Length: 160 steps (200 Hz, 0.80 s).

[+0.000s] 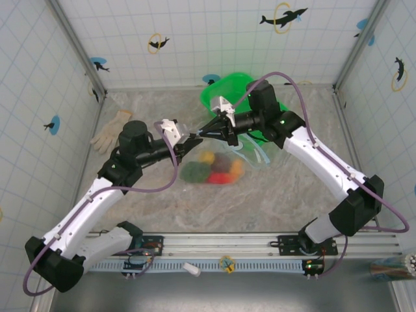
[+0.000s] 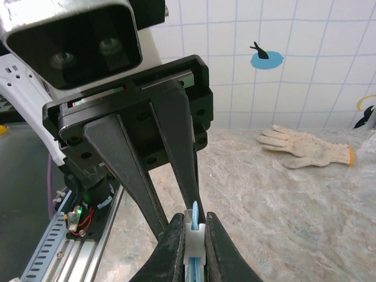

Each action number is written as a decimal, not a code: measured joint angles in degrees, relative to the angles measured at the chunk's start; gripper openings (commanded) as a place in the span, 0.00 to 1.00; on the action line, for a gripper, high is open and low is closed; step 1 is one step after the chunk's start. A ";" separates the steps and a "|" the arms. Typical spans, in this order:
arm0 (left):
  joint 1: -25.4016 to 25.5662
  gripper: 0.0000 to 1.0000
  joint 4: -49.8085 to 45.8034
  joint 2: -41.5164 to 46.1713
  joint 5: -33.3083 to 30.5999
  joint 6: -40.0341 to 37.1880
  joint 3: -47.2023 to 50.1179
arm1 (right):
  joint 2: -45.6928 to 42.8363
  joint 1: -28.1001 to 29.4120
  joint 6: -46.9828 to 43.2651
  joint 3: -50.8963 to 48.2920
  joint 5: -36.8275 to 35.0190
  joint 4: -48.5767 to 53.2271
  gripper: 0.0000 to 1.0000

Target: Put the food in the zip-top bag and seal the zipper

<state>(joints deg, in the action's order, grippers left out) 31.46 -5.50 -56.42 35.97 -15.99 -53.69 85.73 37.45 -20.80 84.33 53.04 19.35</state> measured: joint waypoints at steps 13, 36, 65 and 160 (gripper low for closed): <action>0.00 0.18 0.39 -0.28 0.66 0.48 -0.26 | -0.09 0.07 0.24 -0.09 -0.02 -0.22 0.00; 0.00 0.00 0.85 -0.48 1.66 1.49 -0.26 | -0.28 0.07 0.37 -0.42 -0.09 -0.31 0.00; 0.00 0.00 0.87 -0.48 2.47 2.08 -0.26 | -0.81 0.07 0.46 -1.07 0.00 -1.07 0.00; 0.94 0.00 5.95 3.39 -3.17 2.97 6.08 | -5.55 -0.52 1.25 -10.58 -2.43 -6.27 0.00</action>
<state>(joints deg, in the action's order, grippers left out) 32.40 0.45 -53.04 32.80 -13.02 -47.62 80.18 36.93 -19.55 73.76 50.61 13.08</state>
